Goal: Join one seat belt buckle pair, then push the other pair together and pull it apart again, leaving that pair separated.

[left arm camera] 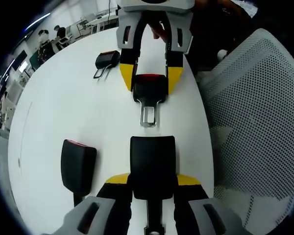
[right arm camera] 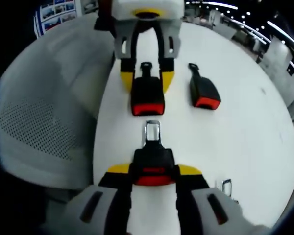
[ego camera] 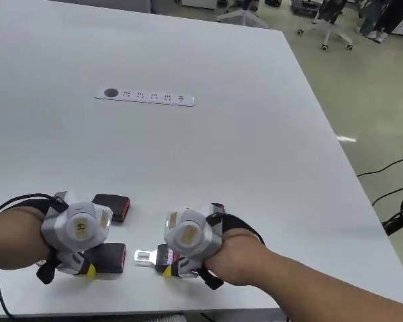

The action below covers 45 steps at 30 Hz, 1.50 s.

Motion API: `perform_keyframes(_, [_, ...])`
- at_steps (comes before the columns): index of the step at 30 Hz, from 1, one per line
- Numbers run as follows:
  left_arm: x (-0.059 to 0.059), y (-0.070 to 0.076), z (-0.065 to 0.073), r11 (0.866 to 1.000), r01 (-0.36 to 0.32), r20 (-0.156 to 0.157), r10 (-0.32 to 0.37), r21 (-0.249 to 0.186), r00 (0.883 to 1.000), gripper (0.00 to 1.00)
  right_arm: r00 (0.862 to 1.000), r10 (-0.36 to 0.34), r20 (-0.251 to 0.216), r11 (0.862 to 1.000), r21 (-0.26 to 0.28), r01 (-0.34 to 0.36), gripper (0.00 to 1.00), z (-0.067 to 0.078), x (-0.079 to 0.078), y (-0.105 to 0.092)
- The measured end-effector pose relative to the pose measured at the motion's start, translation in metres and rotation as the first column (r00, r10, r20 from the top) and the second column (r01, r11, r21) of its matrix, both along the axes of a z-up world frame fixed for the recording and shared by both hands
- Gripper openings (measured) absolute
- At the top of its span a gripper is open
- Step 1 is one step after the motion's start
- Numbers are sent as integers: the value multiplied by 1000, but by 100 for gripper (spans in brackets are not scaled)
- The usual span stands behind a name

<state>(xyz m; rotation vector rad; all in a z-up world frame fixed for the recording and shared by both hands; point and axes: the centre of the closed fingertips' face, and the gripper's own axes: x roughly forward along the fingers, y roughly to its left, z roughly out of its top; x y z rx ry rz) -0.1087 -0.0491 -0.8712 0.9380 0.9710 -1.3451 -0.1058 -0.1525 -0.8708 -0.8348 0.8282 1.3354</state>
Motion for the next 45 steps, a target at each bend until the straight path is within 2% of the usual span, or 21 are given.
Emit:
perform_keyframes(9, [0,0,0,1000,-1,3,1,10,1000,33,1000,18,0,1000,-8,-18,34,0,-2,13])
perform_keyframes(20, [0,0,-1,1000,15,0,-15,10,1000,33,1000,25,5,1000,-10,-25,34,2,-2,13])
perform_keyframes(24, [0,0,-1,1000,23,1,-23,12,1000,33,1000,26,-17,999,18,-26,34,4,-4,19])
perform_keyframes(27, [-1,-2,-1,999,47,10,-47,26,999,33,996,82,20,997,-18,-82,34,0,-4,18])
perform_keyframes(29, [-1,-2,-1,998,50,7,-50,34,999,33,998,58,2,998,10,-58,33,1,-2,22])
perform_keyframes(32, [0,-3,-2,998,47,5,-47,38,999,33,999,52,6,998,21,-52,33,2,-3,26])
perform_keyframes(34, [0,-2,-2,998,45,3,-45,33,999,33,999,42,10,999,10,-42,33,1,-2,24])
perform_keyframes(36, [1,-2,-2,1000,22,-1,-22,10,1000,32,1000,10,0,1000,22,-10,32,1,-2,24])
perform_keyframes(39, [1,-2,-2,1000,27,1,-27,-8,1000,32,1000,3,-1,1000,25,-3,32,0,-2,27])
perform_keyframes(45, [0,-3,-2,999,48,8,-48,1,999,32,1000,13,7,1000,12,-13,31,1,-1,33])
